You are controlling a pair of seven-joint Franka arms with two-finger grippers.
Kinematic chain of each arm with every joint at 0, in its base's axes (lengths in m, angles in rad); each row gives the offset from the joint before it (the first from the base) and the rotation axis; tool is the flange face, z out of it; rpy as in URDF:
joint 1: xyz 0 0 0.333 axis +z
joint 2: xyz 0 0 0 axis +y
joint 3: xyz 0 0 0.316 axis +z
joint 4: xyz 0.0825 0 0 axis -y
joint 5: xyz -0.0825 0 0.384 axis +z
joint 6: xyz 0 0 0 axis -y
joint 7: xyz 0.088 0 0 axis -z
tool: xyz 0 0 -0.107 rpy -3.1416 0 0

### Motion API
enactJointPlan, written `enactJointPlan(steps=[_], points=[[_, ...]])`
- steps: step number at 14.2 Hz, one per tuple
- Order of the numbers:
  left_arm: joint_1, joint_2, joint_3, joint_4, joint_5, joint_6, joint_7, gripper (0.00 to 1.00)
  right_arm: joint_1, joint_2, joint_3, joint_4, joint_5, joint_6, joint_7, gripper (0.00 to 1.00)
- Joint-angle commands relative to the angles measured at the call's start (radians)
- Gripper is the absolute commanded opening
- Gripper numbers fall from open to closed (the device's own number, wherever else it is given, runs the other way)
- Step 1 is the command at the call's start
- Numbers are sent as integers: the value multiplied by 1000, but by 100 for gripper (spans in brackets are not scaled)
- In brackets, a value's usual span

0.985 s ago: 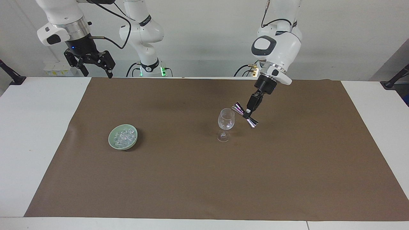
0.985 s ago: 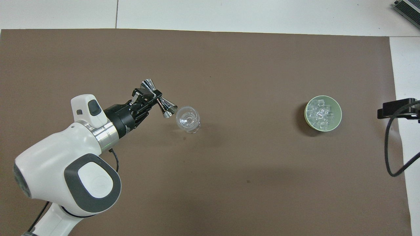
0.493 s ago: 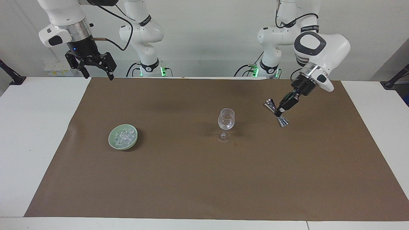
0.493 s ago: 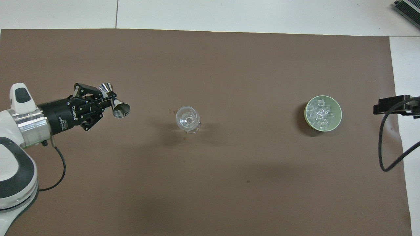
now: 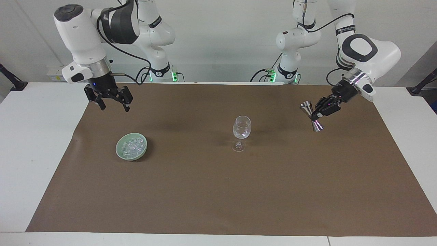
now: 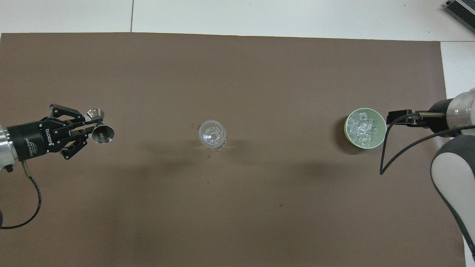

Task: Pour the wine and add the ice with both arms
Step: 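Lower the jigger with the left gripper while the right gripper grasps the bowl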

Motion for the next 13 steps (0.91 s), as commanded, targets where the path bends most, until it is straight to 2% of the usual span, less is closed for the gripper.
enactJointPlan(steps=[1,4,7,9,11,13], points=[[52,5,-11,-6,-11,-64,-19,0,-4,33,4,-56,11,107,-18,100],[83,15,-11,-8,-25,-97,-19,0,-6,122,4,-67,11,190,-16,100],[137,70,-11,-6,-60,-185,-8,0,-9,182,4,-124,11,303,-15,100],[195,153,-9,16,-100,-300,-11,0,-15,219,4,-126,11,327,-13,97],[267,266,-7,53,-103,-435,-6,0,-13,237,4,-127,11,339,-13,92],[310,351,-7,104,-103,-486,-23,0,-13,248,4,-135,11,339,-12,84]])
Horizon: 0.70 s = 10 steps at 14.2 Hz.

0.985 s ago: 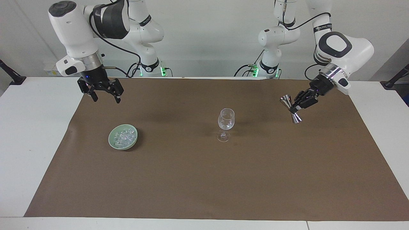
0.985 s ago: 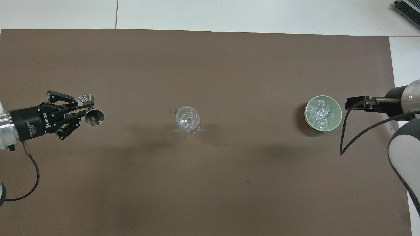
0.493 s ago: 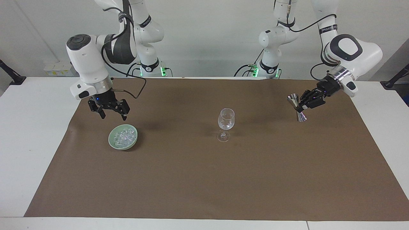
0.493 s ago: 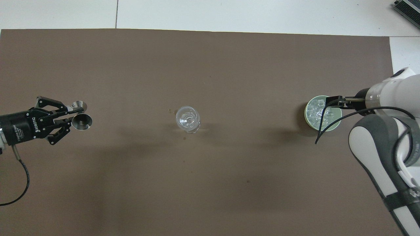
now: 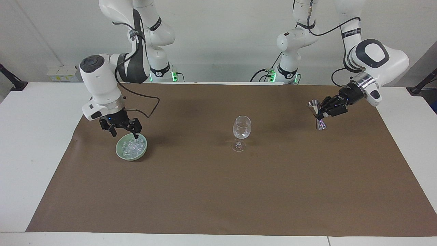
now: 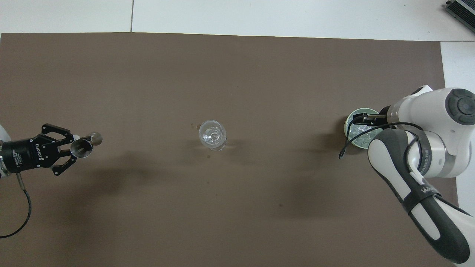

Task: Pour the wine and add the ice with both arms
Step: 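Lower the jigger with the left gripper while the right gripper grasps the bowl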

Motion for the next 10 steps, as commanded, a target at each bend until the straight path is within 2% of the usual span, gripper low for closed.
enactJointPlan(steps=[1,4,8,10], points=[[66,147,-8,105,-21,-100,-20,0,-12,3,7,-21,11,22,-12,81],[84,221,-7,157,-20,-126,-104,0,-13,15,7,-32,11,59,-15,73],[110,314,-7,194,-9,-151,-107,0,-15,15,5,-52,12,66,-13,62],[112,331,1,197,14,-149,-107,0,-16,15,7,-53,11,66,-13,47]])
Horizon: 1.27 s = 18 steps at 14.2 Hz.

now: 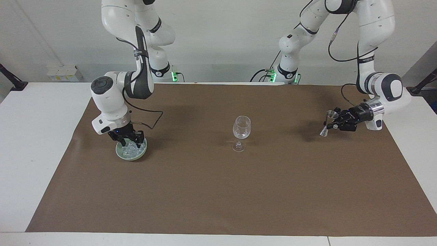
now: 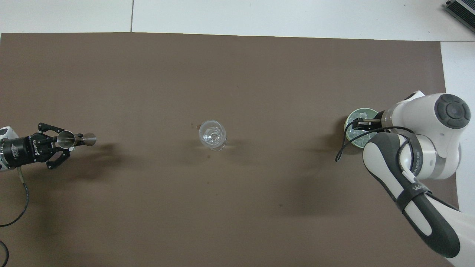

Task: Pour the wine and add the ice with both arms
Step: 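Lower the jigger with the left gripper while the right gripper grasps the bowl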

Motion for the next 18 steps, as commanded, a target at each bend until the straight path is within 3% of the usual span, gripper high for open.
enactJointPlan(steps=[1,2,6,11,14,18], points=[[16,56,3,39,14,-34,-22,0,-15,-4,8,-14,11,24,-18,20],[17,82,7,56,15,-36,-24,0,-15,-4,8,-14,14,24,-12,0],[26,113,14,82,54,-37,-66,0,-17,-18,8,-8,15,23,-12,0],[23,137,14,88,66,-19,-91,0,0,-117,17,-4,18,0,-15,0],[28,168,16,101,68,-20,-88,0,6,-151,87,22,21,-33,17,0],[23,173,16,101,68,-14,-90,0,8,-133,231,125,23,-57,230,0]])
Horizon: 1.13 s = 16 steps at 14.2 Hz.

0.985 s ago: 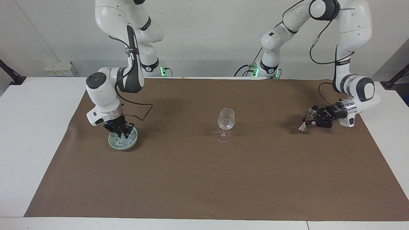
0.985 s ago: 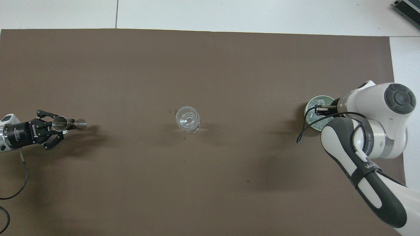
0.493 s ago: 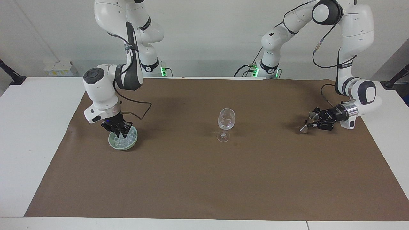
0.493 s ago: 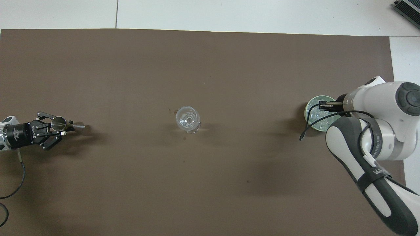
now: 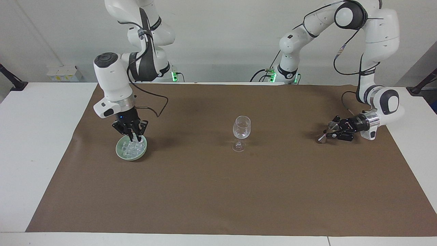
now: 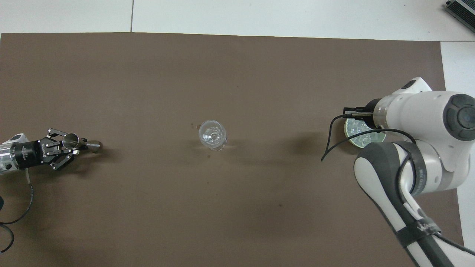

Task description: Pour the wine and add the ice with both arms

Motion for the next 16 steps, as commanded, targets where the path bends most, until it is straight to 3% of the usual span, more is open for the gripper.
enactJointPlan(steps=[1,4,9,13,16], points=[[4,15,-1,26,15,-3,-19,0,2,34,85,89,21,-29,140,0],[4,16,-1,26,15,3,-19,0,49,55,139,159,21,-31,288,0],[2,16,-1,26,29,15,-17,1,189,77,157,227,24,-32,504,0],[2,16,-1,26,37,21,-19,2,195,100,240,272,51,-31,598,0],[2,18,-1,26,37,23,-19,11,200,127,298,272,55,-24,598,0]])
